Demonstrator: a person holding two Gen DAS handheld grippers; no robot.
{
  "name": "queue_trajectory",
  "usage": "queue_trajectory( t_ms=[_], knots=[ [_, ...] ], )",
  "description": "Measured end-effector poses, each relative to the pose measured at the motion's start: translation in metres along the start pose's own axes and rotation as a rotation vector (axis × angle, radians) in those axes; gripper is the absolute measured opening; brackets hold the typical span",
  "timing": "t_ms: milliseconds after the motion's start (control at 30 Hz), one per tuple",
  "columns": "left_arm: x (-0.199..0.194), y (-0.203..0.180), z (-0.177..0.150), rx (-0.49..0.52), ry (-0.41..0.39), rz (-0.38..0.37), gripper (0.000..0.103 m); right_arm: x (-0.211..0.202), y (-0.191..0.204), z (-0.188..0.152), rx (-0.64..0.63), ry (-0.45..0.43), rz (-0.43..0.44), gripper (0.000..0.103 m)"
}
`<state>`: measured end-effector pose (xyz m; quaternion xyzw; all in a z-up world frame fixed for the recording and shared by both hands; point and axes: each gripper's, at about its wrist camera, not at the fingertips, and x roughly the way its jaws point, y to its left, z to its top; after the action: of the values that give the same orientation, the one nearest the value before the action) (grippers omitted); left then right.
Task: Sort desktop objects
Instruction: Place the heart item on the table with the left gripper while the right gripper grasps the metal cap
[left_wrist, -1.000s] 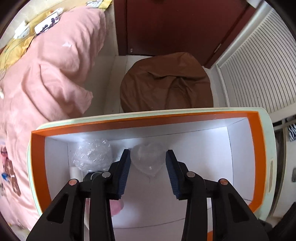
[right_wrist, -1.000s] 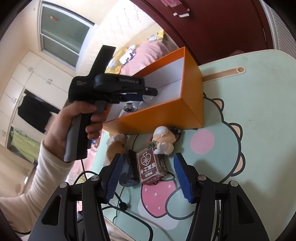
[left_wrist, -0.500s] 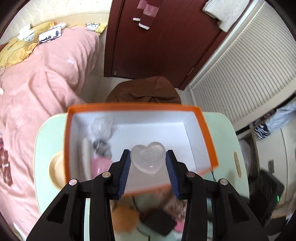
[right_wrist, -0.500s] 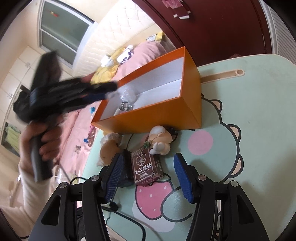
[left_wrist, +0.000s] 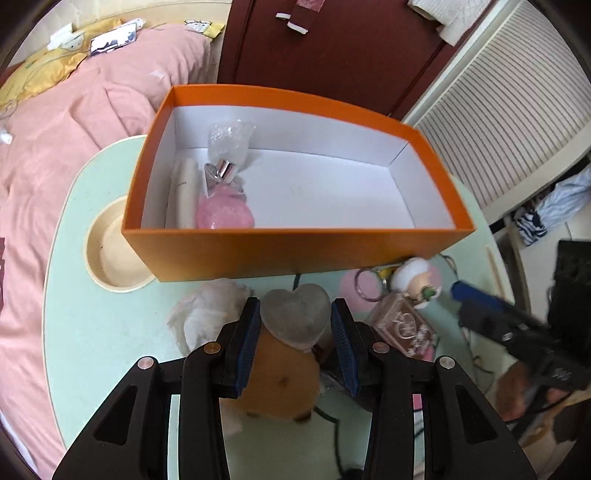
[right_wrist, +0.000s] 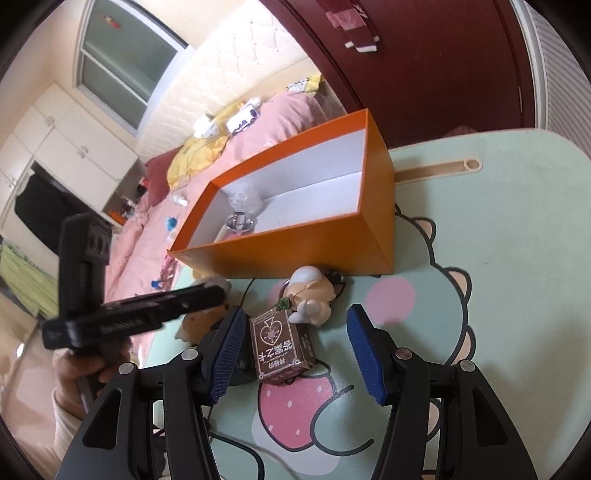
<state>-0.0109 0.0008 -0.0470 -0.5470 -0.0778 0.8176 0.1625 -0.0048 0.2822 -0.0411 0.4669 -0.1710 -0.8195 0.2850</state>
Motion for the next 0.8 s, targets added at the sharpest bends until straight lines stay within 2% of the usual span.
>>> queue_trajectory(
  t_ms=[100, 167, 233, 333, 467, 667, 800],
  knots=[
    [0.002, 0.000, -0.002, 0.006, -0.025, -0.001, 0.045, -0.002, 0.005, 0.005, -0.016, 0.001, -0.013, 0.057],
    [0.002, -0.001, -0.005, 0.013, -0.041, 0.021, 0.062, -0.003, 0.008, 0.009, -0.022, 0.006, -0.010, 0.057],
    [0.002, -0.002, -0.008, 0.016, -0.060, 0.058, 0.071, -0.004, 0.011, 0.016, -0.031, 0.010, -0.008, 0.057],
    [0.001, -0.001, -0.017, 0.003, -0.085, 0.117, 0.071, -0.002, 0.019, 0.031, -0.057, 0.029, -0.016, 0.057],
    [-0.005, 0.002, -0.027, -0.012, -0.155, 0.160, 0.071, 0.006, 0.037, 0.052, -0.110, 0.054, -0.047, 0.058],
    [-0.009, 0.006, -0.041, -0.014, -0.256, 0.241, 0.071, 0.053, 0.068, 0.095, -0.179, 0.182, -0.139, 0.058],
    [-0.007, 0.007, -0.045, -0.018, -0.282, 0.254, 0.071, 0.095, 0.081, 0.115, -0.167, 0.291, -0.113, 0.058]
  ],
)
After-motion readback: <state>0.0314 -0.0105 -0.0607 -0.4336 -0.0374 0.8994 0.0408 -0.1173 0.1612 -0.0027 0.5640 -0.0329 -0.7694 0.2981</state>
